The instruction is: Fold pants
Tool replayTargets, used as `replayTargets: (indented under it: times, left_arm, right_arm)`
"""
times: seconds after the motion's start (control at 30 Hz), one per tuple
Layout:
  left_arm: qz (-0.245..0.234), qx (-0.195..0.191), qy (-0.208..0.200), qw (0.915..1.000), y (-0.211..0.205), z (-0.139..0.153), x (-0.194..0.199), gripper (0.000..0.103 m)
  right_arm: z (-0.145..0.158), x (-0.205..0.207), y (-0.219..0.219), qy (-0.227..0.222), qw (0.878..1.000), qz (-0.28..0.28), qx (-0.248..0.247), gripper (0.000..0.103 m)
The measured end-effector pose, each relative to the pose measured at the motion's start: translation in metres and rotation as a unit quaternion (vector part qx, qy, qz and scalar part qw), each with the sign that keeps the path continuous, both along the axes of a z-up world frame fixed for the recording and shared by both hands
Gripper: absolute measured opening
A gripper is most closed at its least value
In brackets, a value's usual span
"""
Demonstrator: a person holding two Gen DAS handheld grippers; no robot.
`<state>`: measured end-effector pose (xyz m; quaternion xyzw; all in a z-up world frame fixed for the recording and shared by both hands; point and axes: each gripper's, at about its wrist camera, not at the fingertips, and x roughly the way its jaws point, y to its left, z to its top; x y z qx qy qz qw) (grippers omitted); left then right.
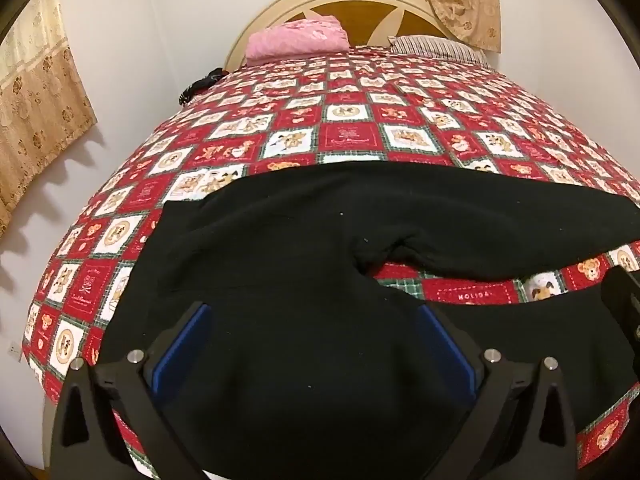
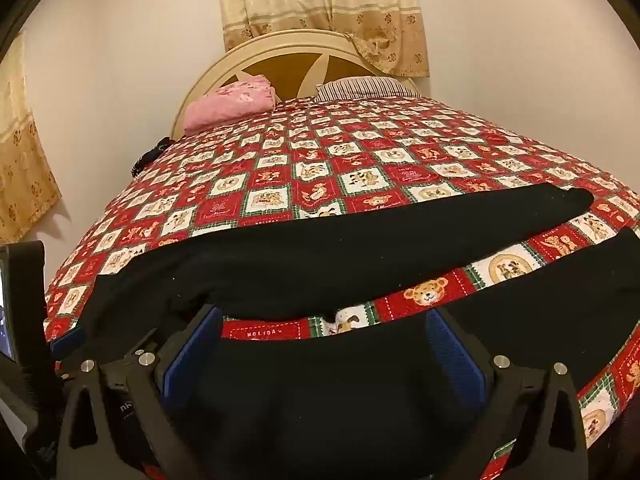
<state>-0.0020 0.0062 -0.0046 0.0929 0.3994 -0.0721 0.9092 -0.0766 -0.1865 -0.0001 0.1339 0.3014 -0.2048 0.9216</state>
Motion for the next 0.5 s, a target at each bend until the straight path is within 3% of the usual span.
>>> replayTargets:
  times: [0.5]
  left_arm:
    - [0.000, 0.000, 0.004, 1.0000, 0.0010, -0.0004, 0.0004, 0.103]
  right_arm:
    - [-0.0022, 0.0040, 0.0010, 0.006, 1.000, 0.001, 0.002, 0.102]
